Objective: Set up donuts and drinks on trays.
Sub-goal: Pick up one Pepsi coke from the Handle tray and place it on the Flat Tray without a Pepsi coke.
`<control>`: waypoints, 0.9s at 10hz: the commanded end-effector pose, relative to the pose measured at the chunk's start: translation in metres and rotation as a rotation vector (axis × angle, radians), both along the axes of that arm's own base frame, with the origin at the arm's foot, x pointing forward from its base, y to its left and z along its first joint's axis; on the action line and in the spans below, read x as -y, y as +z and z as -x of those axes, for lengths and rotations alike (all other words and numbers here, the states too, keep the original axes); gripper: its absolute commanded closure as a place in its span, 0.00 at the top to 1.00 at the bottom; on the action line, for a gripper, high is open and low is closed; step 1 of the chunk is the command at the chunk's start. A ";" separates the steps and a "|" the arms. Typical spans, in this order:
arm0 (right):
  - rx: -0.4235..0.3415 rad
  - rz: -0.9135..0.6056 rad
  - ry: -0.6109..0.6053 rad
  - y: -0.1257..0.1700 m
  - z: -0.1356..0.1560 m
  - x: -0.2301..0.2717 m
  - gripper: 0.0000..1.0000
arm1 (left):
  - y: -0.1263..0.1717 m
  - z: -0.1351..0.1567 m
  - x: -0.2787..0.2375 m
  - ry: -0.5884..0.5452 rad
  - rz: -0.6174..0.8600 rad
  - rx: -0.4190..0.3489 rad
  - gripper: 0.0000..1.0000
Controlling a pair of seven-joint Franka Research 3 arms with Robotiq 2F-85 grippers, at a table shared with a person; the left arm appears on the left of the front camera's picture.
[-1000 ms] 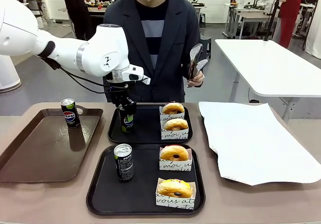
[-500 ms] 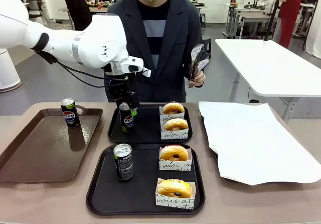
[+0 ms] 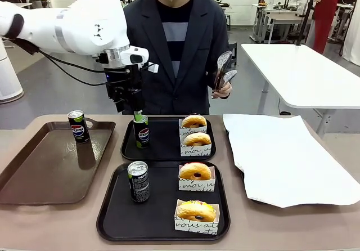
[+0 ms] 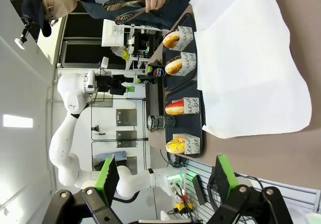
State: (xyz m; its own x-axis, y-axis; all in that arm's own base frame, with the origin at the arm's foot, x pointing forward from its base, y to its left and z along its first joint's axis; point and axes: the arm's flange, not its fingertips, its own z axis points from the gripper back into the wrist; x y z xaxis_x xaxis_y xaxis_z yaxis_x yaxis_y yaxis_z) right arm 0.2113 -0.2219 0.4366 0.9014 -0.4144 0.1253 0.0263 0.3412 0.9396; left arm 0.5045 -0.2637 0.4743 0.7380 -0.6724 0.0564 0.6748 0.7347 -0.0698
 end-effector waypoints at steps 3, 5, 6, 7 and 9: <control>0.019 -0.008 0.004 0.000 -0.001 0.000 1.00 | 0.004 0.008 -0.005 0.008 0.000 -0.009 1.00; 0.019 -0.008 0.004 0.000 -0.001 0.000 1.00 | 0.004 0.008 -0.005 0.008 0.000 -0.009 1.00; 0.019 -0.008 0.004 0.000 -0.001 0.000 1.00 | 0.004 0.008 -0.005 0.008 0.000 -0.009 1.00; 0.019 -0.008 0.004 0.000 -0.001 0.000 1.00 | 0.004 0.008 -0.005 0.008 0.000 -0.009 1.00; 0.019 -0.008 0.004 0.000 -0.001 0.000 1.00 | 0.003 0.012 -0.006 0.015 0.007 -0.028 1.00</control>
